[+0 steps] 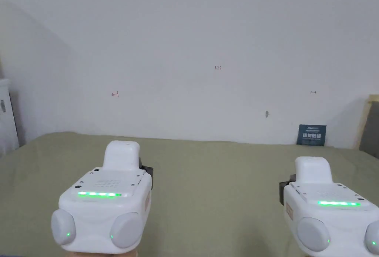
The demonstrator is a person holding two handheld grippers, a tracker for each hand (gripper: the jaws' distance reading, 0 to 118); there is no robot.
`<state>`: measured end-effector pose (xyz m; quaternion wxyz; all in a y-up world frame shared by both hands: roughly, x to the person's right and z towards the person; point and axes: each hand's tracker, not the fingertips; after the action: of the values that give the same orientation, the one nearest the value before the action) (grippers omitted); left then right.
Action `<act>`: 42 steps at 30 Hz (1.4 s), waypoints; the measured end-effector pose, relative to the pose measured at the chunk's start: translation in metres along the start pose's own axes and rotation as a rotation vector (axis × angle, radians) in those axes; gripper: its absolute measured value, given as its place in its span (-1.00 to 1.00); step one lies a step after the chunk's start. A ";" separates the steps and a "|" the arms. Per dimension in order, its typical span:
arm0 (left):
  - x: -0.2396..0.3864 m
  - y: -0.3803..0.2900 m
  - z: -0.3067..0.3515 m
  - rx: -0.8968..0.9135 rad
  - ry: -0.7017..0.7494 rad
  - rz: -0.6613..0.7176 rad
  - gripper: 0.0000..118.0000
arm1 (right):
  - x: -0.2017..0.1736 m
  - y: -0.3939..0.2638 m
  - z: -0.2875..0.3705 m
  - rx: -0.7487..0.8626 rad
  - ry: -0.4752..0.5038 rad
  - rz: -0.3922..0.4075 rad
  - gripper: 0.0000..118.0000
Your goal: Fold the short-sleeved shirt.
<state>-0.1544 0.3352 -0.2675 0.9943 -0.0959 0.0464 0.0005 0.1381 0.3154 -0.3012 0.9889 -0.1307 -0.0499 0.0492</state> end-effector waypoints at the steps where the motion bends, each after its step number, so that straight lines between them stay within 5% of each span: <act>1: 0.000 0.000 0.000 0.001 0.006 0.000 -1.00 | 0.000 0.000 0.000 -0.009 0.001 0.004 -0.99; 4: -0.004 -0.003 -0.002 -0.002 -0.008 0.020 -0.92 | 0.001 -0.003 -0.002 -0.014 0.026 -0.019 -0.84; 5: -0.005 -0.005 -0.001 0.006 -0.032 0.022 -0.57 | 0.001 -0.003 -0.002 -0.015 0.030 -0.024 -0.25; 6: -0.005 -0.006 -0.001 0.010 -0.045 0.019 0.02 | 0.001 -0.005 -0.002 -0.013 0.034 -0.029 0.48; 7: -0.004 -0.008 -0.001 0.017 -0.042 0.014 0.74 | 0.001 -0.006 -0.005 -0.018 0.031 -0.028 1.00; 8: -0.004 -0.009 -0.004 0.006 -0.029 0.002 1.00 | 0.000 -0.009 -0.008 -0.031 0.026 -0.029 0.96; 27: -0.009 -0.017 -0.003 0.057 0.058 0.034 1.00 | 0.005 -0.021 0.006 0.118 0.041 -0.013 1.00; 35: -0.005 -0.022 -0.004 0.047 0.056 0.010 1.00 | 0.011 -0.022 0.010 0.134 0.079 -0.100 1.00; 42: -0.009 -0.024 -0.007 0.025 0.044 0.021 1.00 | 0.009 -0.022 0.009 0.148 0.063 -0.063 1.00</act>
<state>-0.1638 0.3103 -0.2691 0.9941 -0.0829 0.0694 0.0080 0.1483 0.2980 -0.2855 0.9980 -0.0571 -0.0191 0.0175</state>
